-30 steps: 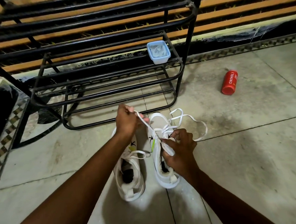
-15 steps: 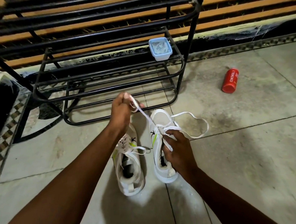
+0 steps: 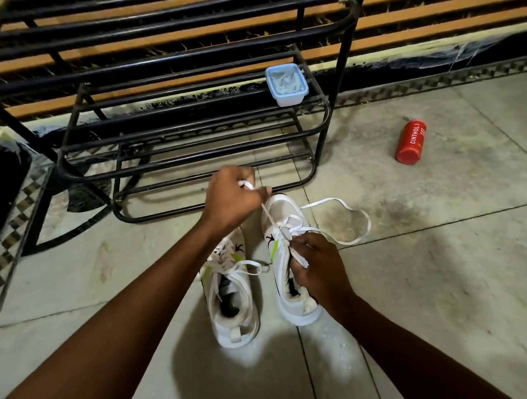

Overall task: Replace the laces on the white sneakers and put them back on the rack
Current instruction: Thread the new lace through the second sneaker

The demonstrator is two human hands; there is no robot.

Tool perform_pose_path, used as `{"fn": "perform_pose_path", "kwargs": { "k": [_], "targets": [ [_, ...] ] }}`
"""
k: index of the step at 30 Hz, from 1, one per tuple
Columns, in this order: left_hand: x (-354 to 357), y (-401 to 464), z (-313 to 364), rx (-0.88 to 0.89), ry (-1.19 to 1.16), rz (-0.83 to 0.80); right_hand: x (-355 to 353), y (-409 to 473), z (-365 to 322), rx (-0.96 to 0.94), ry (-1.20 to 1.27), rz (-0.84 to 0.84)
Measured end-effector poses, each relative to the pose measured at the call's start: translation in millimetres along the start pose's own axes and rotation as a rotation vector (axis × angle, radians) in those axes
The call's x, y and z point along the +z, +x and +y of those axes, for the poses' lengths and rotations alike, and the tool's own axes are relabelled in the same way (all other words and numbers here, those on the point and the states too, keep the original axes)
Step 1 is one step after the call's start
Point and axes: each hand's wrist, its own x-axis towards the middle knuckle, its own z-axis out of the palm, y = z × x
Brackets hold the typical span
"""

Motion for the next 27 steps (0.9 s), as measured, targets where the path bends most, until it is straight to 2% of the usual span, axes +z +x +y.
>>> {"fn": "perform_pose_path", "kwargs": {
  "k": [2, 4, 12, 16, 21, 24, 27],
  "targets": [
    [-10, 3, 16, -0.069, -0.266, 0.022, 0, 1, -1, 0.007, 0.003, -0.006],
    [-17, 3, 28, -0.06, -0.438, 0.039, 0, 1, -2, 0.006, -0.003, -0.001],
    [-29, -11, 55, -0.032, -0.914, -0.057, -2, 2, -3, 0.037, -0.082, -0.067],
    [-35, -16, 59, -0.127, -1.113, -0.092, -5, 3, -4, 0.072, -0.087, -0.131],
    [-40, -19, 64, -0.146, -1.105, -0.117, -10, 5, -4, 0.039, -0.086, -0.19],
    [-40, -23, 64, -0.147, -0.815, -0.133, -24, 9, -4, -0.029, 0.086, -0.103],
    [-38, -28, 60, -0.137, -0.491, -0.15, -37, 12, 1, 0.048, 0.24, 0.086]
  ]
}}
